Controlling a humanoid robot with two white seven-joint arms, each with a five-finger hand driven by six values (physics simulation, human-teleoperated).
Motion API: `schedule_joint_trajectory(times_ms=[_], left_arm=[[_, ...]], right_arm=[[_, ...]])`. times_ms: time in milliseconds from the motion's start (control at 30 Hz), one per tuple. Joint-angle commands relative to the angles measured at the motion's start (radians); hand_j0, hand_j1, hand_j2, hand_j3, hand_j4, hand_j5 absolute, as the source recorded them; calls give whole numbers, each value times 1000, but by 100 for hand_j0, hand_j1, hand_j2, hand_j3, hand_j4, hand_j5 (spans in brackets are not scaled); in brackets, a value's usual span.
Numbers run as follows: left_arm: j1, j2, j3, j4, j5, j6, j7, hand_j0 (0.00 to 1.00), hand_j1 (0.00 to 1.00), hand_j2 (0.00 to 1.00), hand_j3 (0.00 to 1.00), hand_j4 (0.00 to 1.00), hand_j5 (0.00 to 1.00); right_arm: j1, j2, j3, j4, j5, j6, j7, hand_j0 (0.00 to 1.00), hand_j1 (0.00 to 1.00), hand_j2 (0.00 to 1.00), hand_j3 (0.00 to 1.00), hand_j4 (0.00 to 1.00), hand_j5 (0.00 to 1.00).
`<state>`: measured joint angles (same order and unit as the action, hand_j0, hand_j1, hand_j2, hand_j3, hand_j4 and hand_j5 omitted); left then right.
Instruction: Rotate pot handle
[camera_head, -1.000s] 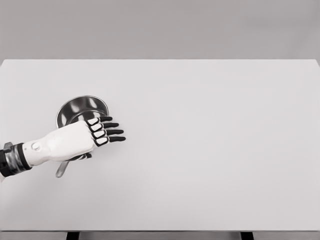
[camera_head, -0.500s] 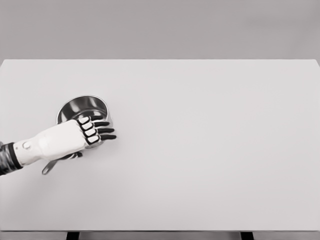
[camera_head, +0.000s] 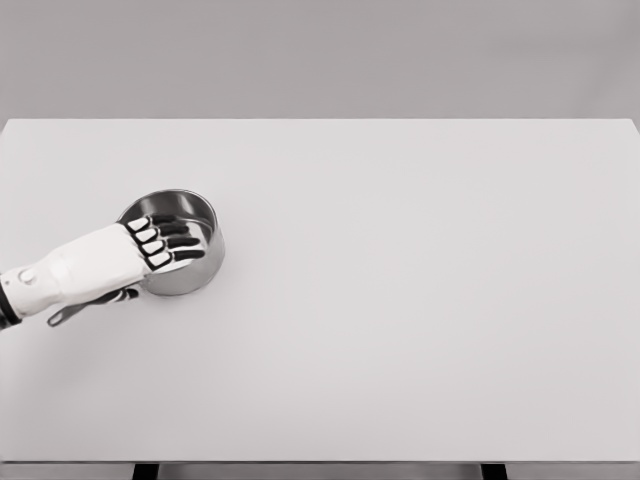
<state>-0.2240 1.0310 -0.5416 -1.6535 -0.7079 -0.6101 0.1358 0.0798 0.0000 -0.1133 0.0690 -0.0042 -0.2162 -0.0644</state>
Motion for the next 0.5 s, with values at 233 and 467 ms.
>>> schedule_joint_trajectory(times_ms=[233,467], left_arm=[[0,3,18,26,5,-1,1,100,100,100,100,100,100],[2,20,29,61,5,-1,2,100,100,100,100,100,100]], right_arm=[[0,0,0,0,0,0,2,100,100,100,100,100,100],[0,0,0,0,0,0,0,100,100,100,100,100,100]])
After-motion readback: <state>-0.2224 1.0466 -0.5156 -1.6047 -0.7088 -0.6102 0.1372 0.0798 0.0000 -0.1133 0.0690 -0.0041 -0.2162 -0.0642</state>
